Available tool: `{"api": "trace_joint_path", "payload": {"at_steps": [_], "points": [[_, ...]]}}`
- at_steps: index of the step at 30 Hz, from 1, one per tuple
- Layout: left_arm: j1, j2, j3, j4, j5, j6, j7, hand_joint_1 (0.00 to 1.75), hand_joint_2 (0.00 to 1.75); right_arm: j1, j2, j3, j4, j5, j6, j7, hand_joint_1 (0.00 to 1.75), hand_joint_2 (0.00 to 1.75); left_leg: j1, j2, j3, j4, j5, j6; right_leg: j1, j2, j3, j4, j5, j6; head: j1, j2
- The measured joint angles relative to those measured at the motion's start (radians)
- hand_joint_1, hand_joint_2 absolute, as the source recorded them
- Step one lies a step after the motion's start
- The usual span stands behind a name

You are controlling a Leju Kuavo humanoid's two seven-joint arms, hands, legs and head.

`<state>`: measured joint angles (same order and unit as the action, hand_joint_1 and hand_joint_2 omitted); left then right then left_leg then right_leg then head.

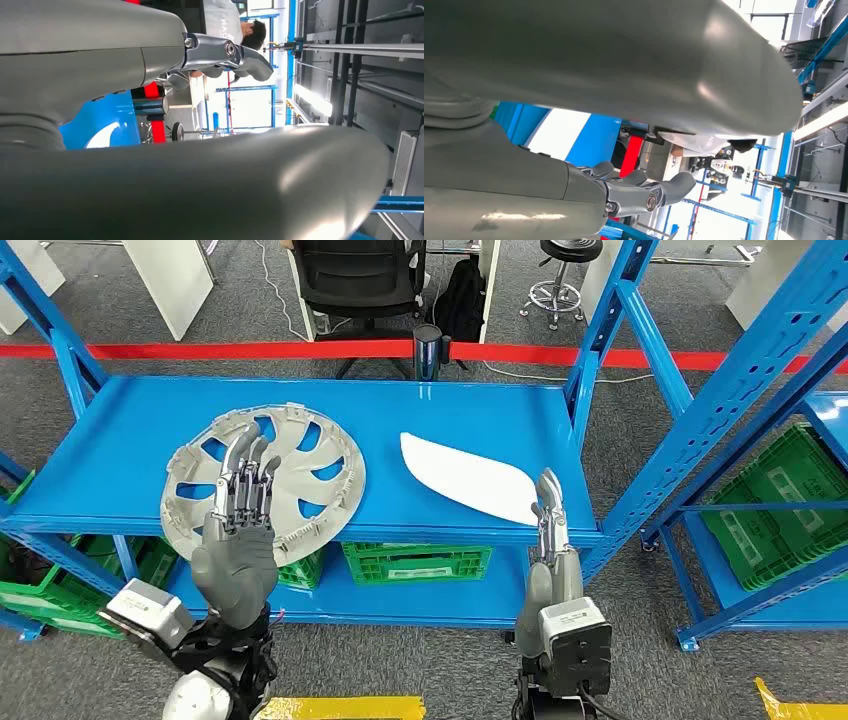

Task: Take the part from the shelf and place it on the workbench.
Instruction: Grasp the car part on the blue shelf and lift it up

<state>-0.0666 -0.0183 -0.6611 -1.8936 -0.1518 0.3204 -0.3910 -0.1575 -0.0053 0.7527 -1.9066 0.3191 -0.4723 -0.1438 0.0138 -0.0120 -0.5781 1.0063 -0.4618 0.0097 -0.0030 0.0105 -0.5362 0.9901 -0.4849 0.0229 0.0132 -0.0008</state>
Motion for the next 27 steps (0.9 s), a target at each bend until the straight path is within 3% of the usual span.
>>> {"api": "trace_joint_path", "payload": {"at_steps": [1,2,3,15,16,20,27], "points": [[0.000,0.000,0.000,0.000,0.000,0.000,0.000,0.00,1.16,0.000,0.000,0.000,0.000,0.000,0.000,0.000,0.00,0.00,0.000,0.000,0.000,0.000,0.000,0.000,0.000,0.000,0.000,0.000,0.000,0.000,0.000,0.000],[0.000,0.000,0.000,0.000,0.000,0.000,0.000,0.00,1.31,0.000,0.000,0.000,0.000,0.000,0.000,0.000,0.00,0.00,0.000,0.000,0.000,0.000,0.000,0.000,0.000,0.000,0.000,0.000,0.000,0.000,0.000,0.000],[0.000,0.000,0.000,0.000,0.000,0.000,0.000,0.00,1.75,0.000,0.000,0.000,0.000,0.000,0.000,0.000,0.00,0.00,0.000,0.000,0.000,0.000,0.000,0.000,0.000,0.000,0.000,0.000,0.000,0.000,0.000,0.000],[0.000,0.000,0.000,0.000,0.000,0.000,0.000,0.00,1.75,0.000,0.000,0.000,0.000,0.000,0.000,0.000,0.00,0.00,0.000,0.000,0.000,0.000,0.000,0.000,0.000,0.000,0.000,0.000,0.000,0.000,0.000,0.000],[0.000,0.000,0.000,0.000,0.000,0.000,0.000,0.07,1.75,0.000,0.000,0.000,0.000,0.000,0.000,0.000,0.01,0.00,0.000,0.000,0.000,0.000,0.000,0.000,0.000,0.000,0.000,0.000,0.000,0.000,0.000,0.000],[0.000,0.000,0.000,0.000,0.000,0.000,0.000,1.72,1.75,0.000,0.000,0.000,0.000,0.000,0.000,0.000,1.75,0.00,0.000,0.000,0.000,0.000,0.000,0.000,0.000,0.000,0.000,0.000,0.000,0.000,0.000,0.000],[0.000,0.000,0.000,0.000,0.000,0.000,0.000,1.75,1.75,0.000,0.000,0.000,0.000,0.000,0.000,0.000,1.75,0.00,0.000,0.000,0.000,0.000,0.000,0.000,0.000,0.000,0.000,0.000,0.000,0.000,0.000,0.000]]}}
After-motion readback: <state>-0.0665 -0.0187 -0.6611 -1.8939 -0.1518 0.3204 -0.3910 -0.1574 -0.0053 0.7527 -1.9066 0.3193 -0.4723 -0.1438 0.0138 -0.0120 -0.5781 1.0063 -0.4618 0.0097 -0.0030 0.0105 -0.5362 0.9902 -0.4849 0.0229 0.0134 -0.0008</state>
